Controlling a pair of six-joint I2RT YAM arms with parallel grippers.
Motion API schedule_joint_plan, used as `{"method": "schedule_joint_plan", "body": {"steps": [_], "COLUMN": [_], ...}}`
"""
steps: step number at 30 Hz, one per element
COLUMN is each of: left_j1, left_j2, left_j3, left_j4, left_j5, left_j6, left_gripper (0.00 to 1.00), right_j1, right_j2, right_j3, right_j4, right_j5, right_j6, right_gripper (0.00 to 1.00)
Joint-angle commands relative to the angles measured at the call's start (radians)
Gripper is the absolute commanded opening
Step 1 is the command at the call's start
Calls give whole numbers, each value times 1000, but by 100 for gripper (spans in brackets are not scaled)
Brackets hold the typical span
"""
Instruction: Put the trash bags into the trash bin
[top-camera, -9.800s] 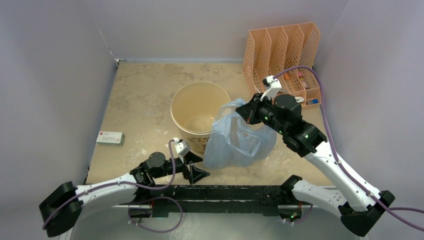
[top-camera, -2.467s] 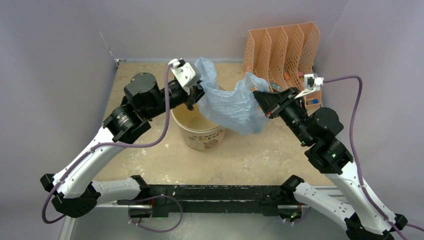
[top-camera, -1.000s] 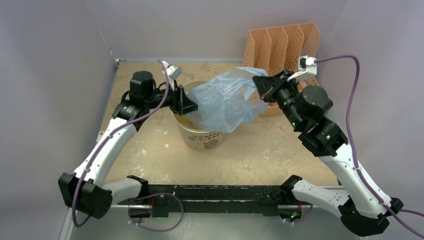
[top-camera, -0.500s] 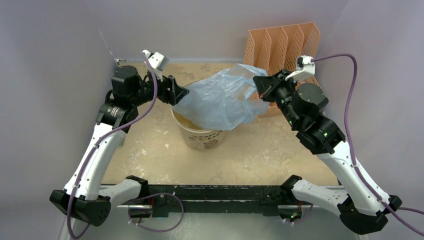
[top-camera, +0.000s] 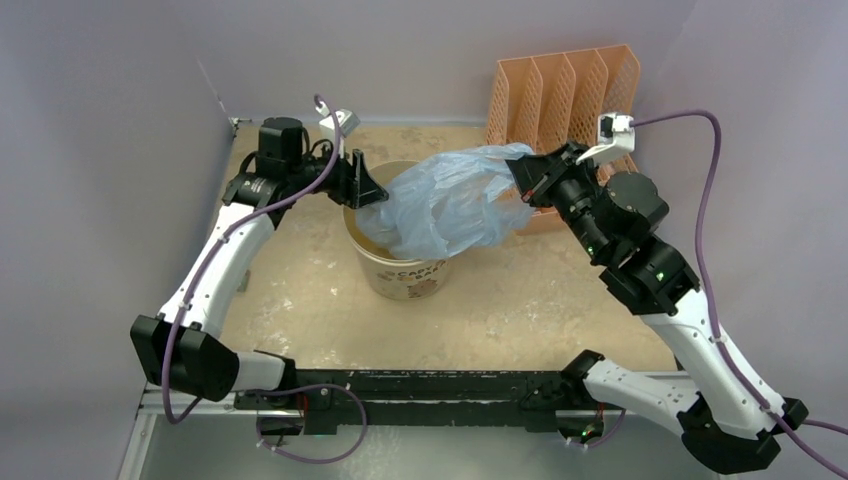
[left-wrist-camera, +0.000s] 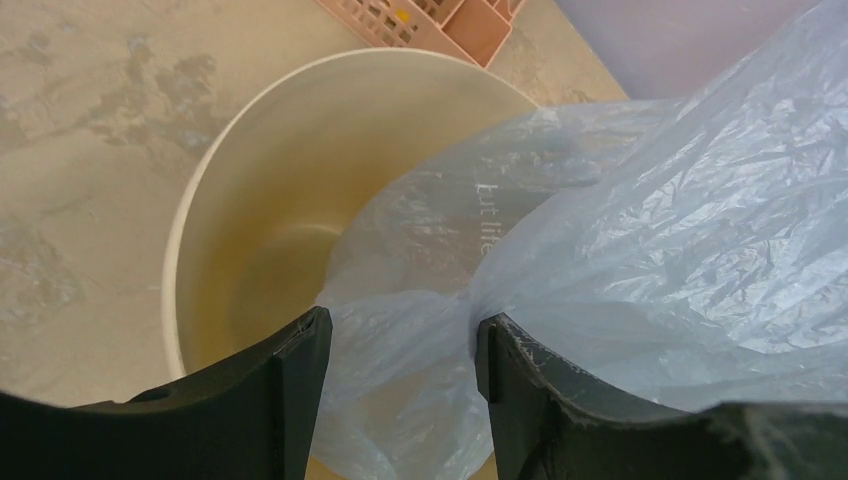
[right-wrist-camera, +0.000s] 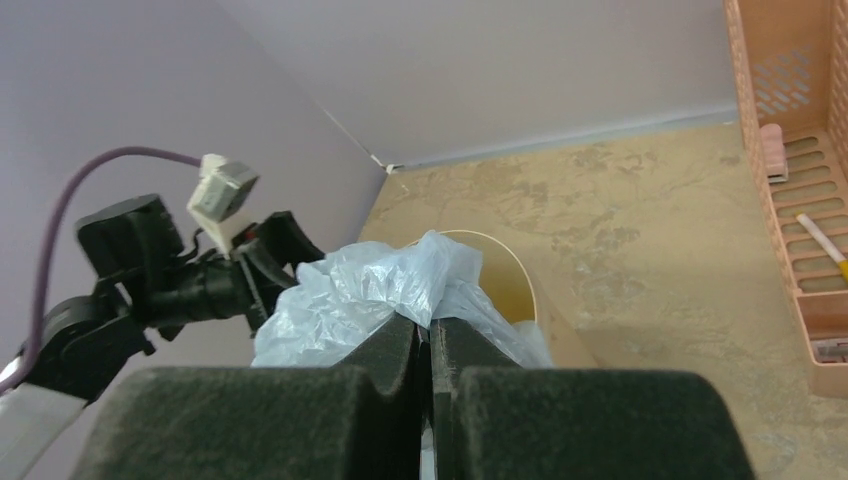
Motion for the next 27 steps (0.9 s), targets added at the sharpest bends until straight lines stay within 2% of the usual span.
{"method": "schedule_joint_plan", "body": {"steps": [1, 12, 15, 20, 24, 27], "left_j1": [3, -46, -46, -50, -56, -56], "left_j2": [3, 47, 54, 40, -4, -68], "left_j3": [0, -68, -92, -122, -105, -92], "left_j4": [-16, -33, -15, 73, 89, 96], "left_j5": [40, -11, -4, 93, 82, -9], "left_j6": [-4, -7, -17, -63, -73, -83], "left_gripper": [53, 48, 38, 31, 32, 41], "right_j1": [-1, -2, -2, -2, -2, -1], "right_j2": [-25, -1, 17, 90, 133, 173], "right_j3": [20, 37, 39, 67, 82, 110], "right_j4": [68, 105, 124, 127, 123, 94], "right_j5": [-66, -153, -219, -320, -354, -367], "right_j6": [2, -6, -4, -35, -41, -54], "right_gripper": [0, 0, 0, 0, 0, 0]}}
